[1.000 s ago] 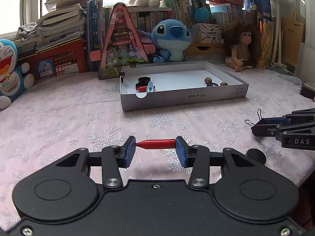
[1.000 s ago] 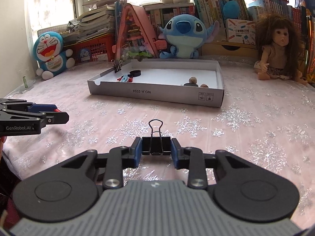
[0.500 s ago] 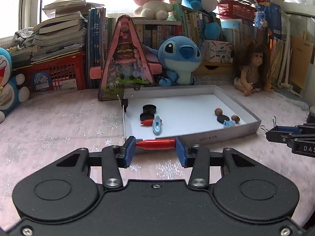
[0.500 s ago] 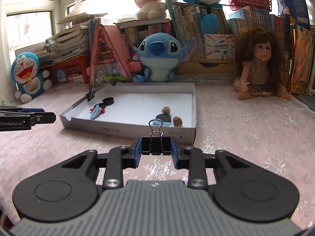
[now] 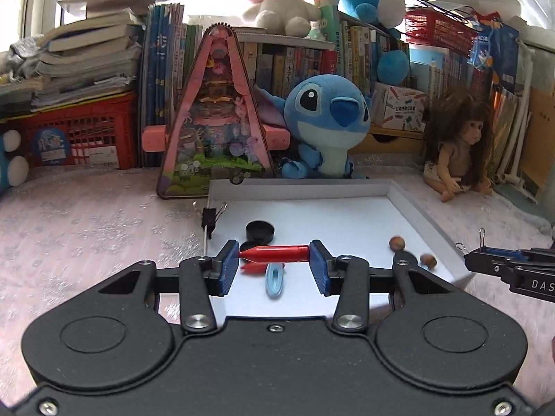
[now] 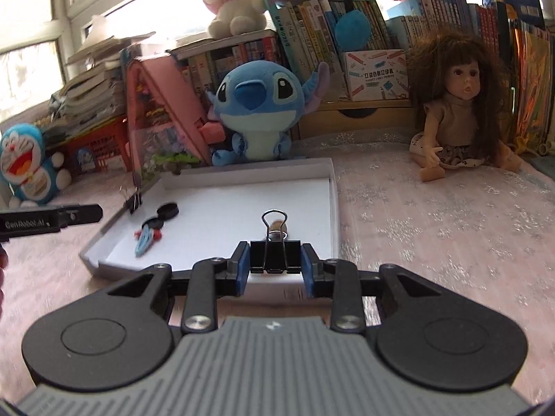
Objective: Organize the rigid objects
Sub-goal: 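Carry the red stick and binder clip with both tools into the tray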
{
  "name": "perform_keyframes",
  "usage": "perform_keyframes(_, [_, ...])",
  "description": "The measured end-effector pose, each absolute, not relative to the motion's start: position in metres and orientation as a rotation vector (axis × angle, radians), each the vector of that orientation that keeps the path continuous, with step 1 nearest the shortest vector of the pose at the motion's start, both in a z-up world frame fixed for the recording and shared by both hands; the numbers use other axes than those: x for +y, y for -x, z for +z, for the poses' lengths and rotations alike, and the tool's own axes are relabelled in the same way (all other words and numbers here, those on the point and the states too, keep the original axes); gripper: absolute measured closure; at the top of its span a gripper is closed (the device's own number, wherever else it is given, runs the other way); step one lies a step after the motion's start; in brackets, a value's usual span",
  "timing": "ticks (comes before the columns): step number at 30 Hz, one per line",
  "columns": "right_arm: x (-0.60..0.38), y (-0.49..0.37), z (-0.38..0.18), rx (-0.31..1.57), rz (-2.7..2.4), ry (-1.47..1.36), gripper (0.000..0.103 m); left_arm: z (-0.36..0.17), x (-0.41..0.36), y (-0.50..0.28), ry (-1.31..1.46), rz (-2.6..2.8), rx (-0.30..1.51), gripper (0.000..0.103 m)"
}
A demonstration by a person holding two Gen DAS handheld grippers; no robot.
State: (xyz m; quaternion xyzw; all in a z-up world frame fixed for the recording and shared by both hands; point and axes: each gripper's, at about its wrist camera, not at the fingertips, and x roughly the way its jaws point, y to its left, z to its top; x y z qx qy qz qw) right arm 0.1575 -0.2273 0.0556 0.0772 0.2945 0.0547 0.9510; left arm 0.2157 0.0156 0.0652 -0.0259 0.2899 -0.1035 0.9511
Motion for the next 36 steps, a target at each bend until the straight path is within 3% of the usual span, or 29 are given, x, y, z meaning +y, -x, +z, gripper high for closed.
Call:
perform_keyframes(15, [-0.236,-0.261,0.041,0.726,0.118,-0.253,0.067,0.039,-0.017,-0.339,0.044,-0.180,0.725,0.061])
perform_keyframes(36, [-0.223,-0.279,0.004,0.694,0.100,-0.154,0.067,0.004,-0.028,-0.366,-0.003,-0.155,0.747,0.061])
